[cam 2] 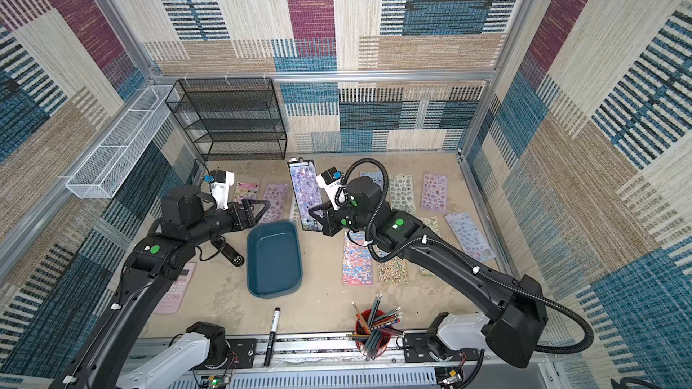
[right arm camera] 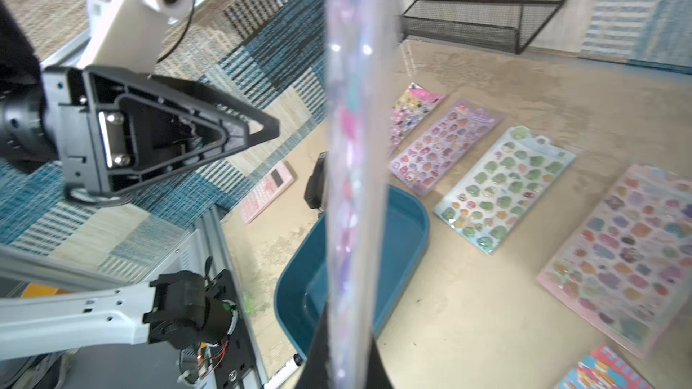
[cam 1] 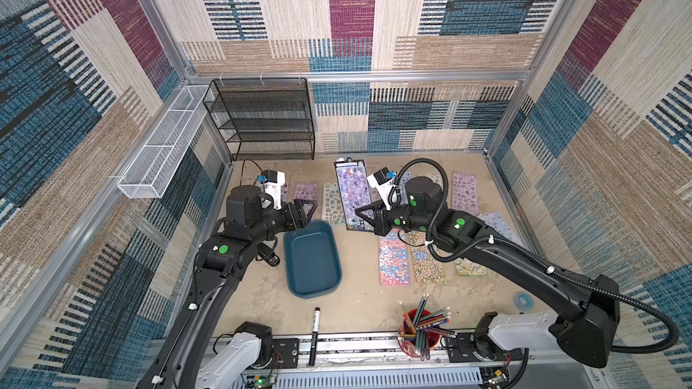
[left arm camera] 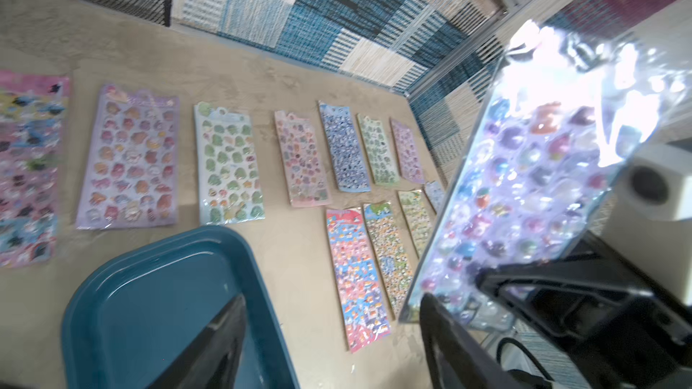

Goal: Take the stickers out of the storage box
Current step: Adjust the sticker.

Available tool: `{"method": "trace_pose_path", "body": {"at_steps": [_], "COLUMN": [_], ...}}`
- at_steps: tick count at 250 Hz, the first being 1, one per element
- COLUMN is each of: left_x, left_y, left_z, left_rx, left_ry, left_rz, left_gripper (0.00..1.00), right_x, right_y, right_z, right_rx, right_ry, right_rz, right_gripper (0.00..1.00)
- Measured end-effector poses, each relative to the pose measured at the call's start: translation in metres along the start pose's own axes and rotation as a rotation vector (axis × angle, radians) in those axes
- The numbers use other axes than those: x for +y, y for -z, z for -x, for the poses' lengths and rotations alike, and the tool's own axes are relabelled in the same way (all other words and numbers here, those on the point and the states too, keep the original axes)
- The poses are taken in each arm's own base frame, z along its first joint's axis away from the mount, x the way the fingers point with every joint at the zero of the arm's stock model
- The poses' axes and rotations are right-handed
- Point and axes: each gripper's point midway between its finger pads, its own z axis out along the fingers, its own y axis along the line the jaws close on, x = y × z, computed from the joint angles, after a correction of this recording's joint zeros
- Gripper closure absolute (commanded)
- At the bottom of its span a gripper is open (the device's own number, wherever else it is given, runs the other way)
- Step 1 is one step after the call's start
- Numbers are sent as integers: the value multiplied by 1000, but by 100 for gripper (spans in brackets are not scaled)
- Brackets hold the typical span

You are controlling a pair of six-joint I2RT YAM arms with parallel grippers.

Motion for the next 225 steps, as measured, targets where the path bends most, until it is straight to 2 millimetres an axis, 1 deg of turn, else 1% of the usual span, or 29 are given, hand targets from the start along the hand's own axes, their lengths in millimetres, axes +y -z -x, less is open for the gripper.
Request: {"method": "trace_pose_path", "body": {"at_steps": [15, 43, 90, 123, 138, 153, 171, 198, 217, 225], "left_x": [-7, -17, -25, -34, -38, -43, -49, -52, -55, -56], "left_y": [-2, -5, -20, -30, -32, -34, -37, -42, -43, -43], "left_z": [5, 14, 17, 13, 11, 11, 12, 11, 11, 11], "left_rx": [-11, -51, -47, -23, -15, -12, -12, -6, -3, -3], "left_ry": [4, 33, 67, 64, 62, 60, 53, 48, 45, 43], "left_rz": [-37, -101, -172, -209, -223, -238, -257, -266, -272, -274], "left_gripper": [25, 24, 23, 24, 30, 42, 63, 89, 99, 100], "right_x": [7, 14, 21, 27, 30, 32, 34, 34, 34, 34], "right_y": [-2, -5, -14, -17, -17, -18, -19, -20, -20, -20], "right_z": [-1, -2, -5, -8, -7, -6, -4, -4, -3, -3], "right_rx": [8, 14, 31, 39, 35, 32, 29, 27, 22, 21], "right_ry": [3, -1, -21, -39, -45, -46, -54, -56, -56, -55], "right_rz": [46, 97, 163, 210, 230, 245, 258, 264, 265, 267], "right_gripper": [100, 100, 100, 100, 100, 100, 100, 100, 100, 100]}}
